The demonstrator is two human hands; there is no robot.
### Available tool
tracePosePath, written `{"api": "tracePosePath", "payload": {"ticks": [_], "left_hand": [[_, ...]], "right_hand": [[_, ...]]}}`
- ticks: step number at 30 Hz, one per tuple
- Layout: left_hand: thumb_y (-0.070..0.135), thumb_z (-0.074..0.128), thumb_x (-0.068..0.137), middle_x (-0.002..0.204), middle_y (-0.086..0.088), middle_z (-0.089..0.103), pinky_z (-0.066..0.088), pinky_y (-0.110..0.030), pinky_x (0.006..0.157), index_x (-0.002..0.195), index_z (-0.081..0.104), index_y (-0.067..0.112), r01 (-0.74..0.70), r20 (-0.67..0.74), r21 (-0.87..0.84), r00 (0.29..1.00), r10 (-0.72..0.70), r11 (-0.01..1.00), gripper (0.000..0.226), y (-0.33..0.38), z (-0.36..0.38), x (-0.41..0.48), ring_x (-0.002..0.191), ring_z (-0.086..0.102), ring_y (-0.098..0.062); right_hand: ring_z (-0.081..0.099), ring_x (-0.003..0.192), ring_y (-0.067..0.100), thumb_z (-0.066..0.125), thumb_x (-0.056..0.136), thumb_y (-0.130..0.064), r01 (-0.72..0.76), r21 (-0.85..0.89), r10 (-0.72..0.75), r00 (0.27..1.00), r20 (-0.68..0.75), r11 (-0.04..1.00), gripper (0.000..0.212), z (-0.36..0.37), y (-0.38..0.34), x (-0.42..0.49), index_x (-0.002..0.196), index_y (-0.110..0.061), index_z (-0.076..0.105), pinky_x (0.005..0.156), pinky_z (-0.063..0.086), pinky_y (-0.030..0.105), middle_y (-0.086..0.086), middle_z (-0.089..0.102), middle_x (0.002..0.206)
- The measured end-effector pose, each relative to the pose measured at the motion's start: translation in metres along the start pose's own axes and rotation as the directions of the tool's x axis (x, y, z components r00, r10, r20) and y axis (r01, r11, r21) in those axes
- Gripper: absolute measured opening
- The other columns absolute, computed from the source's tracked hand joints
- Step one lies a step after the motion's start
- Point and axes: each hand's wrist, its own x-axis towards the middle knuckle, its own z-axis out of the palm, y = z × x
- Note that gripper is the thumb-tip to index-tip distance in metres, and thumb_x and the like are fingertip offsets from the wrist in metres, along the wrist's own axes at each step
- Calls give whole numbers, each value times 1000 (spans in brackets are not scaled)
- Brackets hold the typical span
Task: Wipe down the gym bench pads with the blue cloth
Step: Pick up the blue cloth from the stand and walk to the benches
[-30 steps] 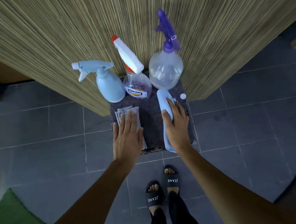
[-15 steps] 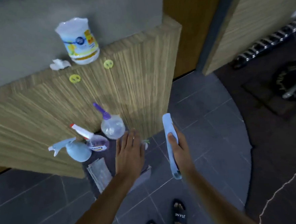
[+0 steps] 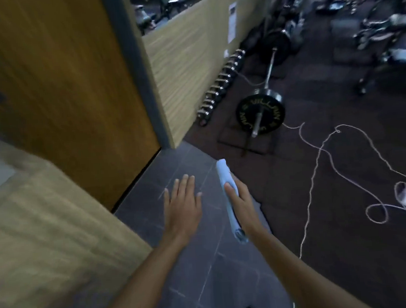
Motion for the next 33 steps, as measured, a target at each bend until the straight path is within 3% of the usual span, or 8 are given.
{"api": "tracePosePath", "payload": {"ticks": [2,6,9,12,14,18,24,33], "left_hand": [[37,28,106,162,-1,23,11,-47,120,154,24,17,-76,-23,-6,997,76,997,53,49,5,44,150,16,-21],[36,33,104,160,-4,28,14,-49,119,152,31,15,-205,3,-41,979,205,978,53,144,16,116,149,22,-25],[37,34,104,162,-1,22,11,-47,120,154,24,17,-287,57,-27,956,288,958,55,207,29,160,150,17,-22],[39,32,104,162,0,22,12,-47,121,155,23,18,-378,79,-33,922,379,925,55,262,44,202,150,17,-21],[40,31,104,162,2,21,11,-46,121,155,21,19,-433,99,-29,896,434,901,56,296,55,232,150,17,-19],[41,29,104,162,3,20,8,-44,122,156,19,21,-524,118,-50,842,526,850,56,362,76,300,150,15,-17],[41,31,104,162,2,22,11,-44,121,155,20,21,-645,140,-63,750,647,762,56,470,104,416,150,17,-18],[40,31,104,162,3,21,13,-45,121,155,20,21,-791,204,-90,580,789,605,56,661,150,541,150,17,-19]], "right_hand": [[47,136,7,47,103,-45,30,-29,-32,998,-59,999,45,-51,-4,32,146,-32,50,114,39,33,-11,53,146],[57,124,2,46,107,-23,43,-22,-47,977,-208,999,31,-146,-25,76,118,-43,65,97,43,17,-25,66,121],[49,135,7,45,105,-37,26,-25,-33,953,-302,999,37,-207,-17,106,139,-29,55,108,40,29,-15,59,138],[36,142,5,46,101,-49,-76,-27,57,903,-427,997,51,-261,-5,137,148,-33,44,122,25,42,-24,47,144],[36,144,8,46,96,-57,-97,-23,73,868,-492,995,59,-294,2,161,149,-34,44,121,27,46,-17,44,151],[40,141,5,45,89,-64,-105,-67,46,810,-585,992,70,-356,16,221,150,-29,44,119,32,44,-12,46,152],[43,139,3,47,94,-57,-91,-73,15,721,-692,993,63,-451,22,311,149,-27,46,119,34,40,-12,48,151],[44,139,8,44,92,-59,-135,-23,51,516,-855,991,62,-623,39,402,147,-32,47,119,32,46,-14,49,150]]}}
